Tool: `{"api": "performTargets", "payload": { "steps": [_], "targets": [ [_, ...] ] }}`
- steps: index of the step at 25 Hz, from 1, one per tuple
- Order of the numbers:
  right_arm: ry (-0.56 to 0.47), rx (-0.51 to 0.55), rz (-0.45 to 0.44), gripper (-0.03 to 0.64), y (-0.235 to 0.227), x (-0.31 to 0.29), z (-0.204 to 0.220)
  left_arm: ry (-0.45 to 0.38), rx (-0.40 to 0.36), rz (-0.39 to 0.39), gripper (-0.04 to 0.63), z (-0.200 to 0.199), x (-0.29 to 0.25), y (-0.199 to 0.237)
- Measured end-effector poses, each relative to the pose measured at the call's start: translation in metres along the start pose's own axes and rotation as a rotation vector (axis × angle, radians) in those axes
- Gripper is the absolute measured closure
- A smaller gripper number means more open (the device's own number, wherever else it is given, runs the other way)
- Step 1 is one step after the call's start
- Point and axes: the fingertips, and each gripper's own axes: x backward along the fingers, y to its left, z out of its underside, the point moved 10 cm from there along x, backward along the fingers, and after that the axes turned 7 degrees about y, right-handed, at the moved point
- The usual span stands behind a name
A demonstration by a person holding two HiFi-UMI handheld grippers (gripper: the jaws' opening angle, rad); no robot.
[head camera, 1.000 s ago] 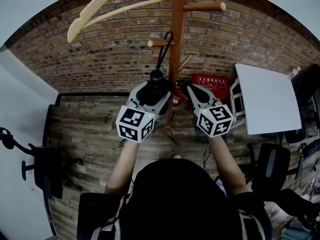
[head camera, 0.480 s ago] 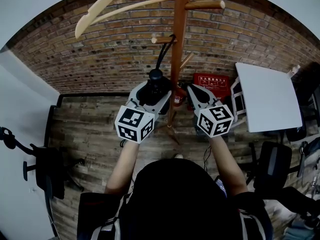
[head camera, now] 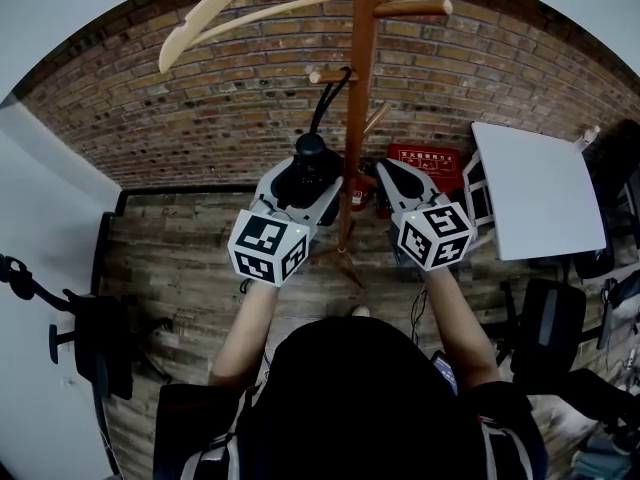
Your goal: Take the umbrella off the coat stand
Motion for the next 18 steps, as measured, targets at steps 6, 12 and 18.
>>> {"api": "performTargets", "payload": {
  "steps": [6, 12, 18],
  "targets": [
    [-0.018, 0.003, 0.005, 0.586, 0.005, 0.0, -0.008, -0.012, -0.005, 0.003, 0.308, -0.006, 0.006, 0.002],
    [-0.026, 0.013, 0.005, 0.586, 0.01, 0.0, -0.015, -0.028, 0.002, 0.003, 0.308, -0.011, 0.013, 0.003],
    [-0.031, 0.014, 0.005, 0.586, 0.016, 0.0, -0.018, -0.052, 0.004, -0.001, 0.308, -0.018, 0.025, 0.004]
  ]
}}
